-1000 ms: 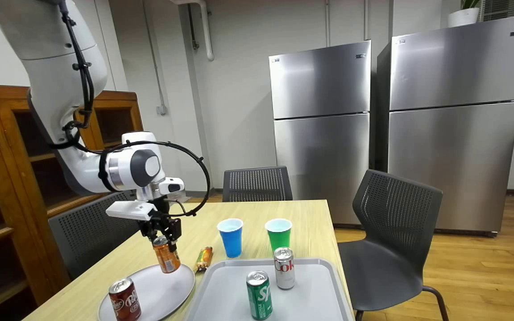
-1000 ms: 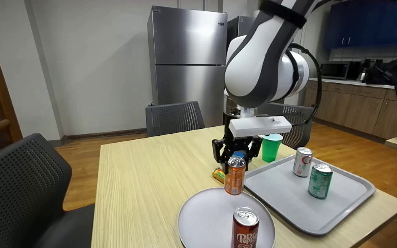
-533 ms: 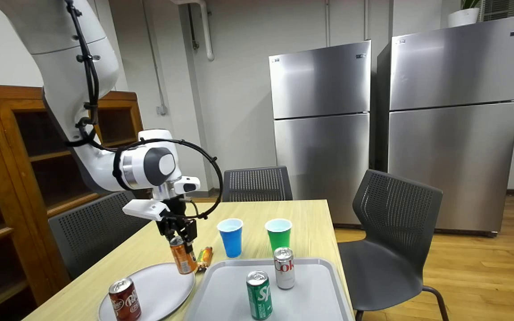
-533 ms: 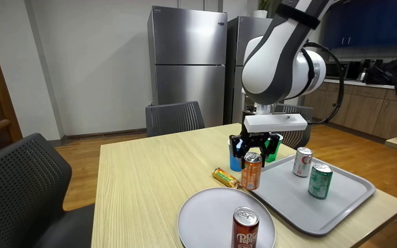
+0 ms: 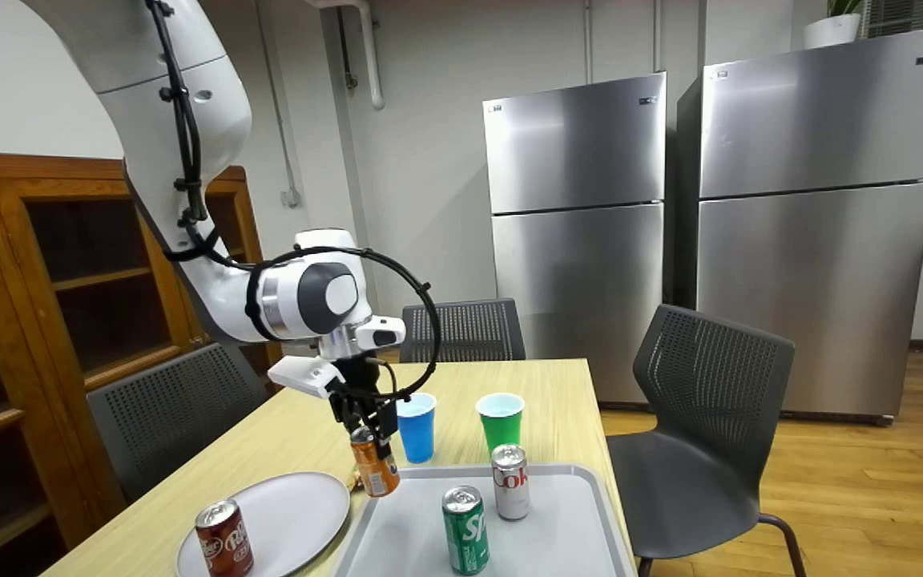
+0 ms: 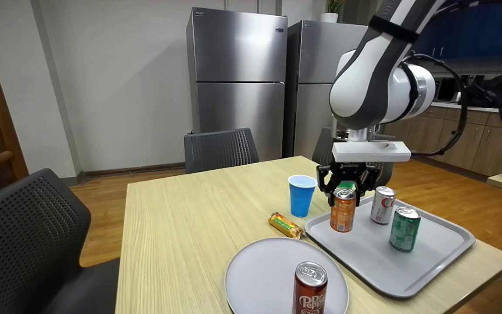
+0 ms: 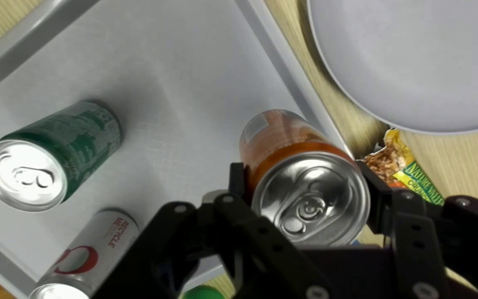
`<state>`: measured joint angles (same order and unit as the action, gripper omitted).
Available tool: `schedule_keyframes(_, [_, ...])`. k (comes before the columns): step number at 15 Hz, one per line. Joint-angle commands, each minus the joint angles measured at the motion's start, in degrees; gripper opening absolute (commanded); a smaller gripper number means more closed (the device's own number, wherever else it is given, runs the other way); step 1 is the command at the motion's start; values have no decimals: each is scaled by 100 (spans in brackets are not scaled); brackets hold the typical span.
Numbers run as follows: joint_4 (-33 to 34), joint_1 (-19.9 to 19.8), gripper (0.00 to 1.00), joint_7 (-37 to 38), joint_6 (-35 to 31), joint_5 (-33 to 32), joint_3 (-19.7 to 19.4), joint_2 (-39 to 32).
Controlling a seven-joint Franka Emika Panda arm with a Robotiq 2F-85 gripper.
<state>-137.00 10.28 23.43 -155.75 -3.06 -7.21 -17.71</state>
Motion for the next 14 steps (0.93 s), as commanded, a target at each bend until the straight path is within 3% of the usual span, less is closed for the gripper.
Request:
schedule_keyframes(1, [46,-259,38,-3,21,61,-17,87])
schedule_keyframes(8, [422,-794,38,-535,-136,643,206,-282])
schedule_keyframes(14, [885,-905,38,-705,-163,928,330,-770])
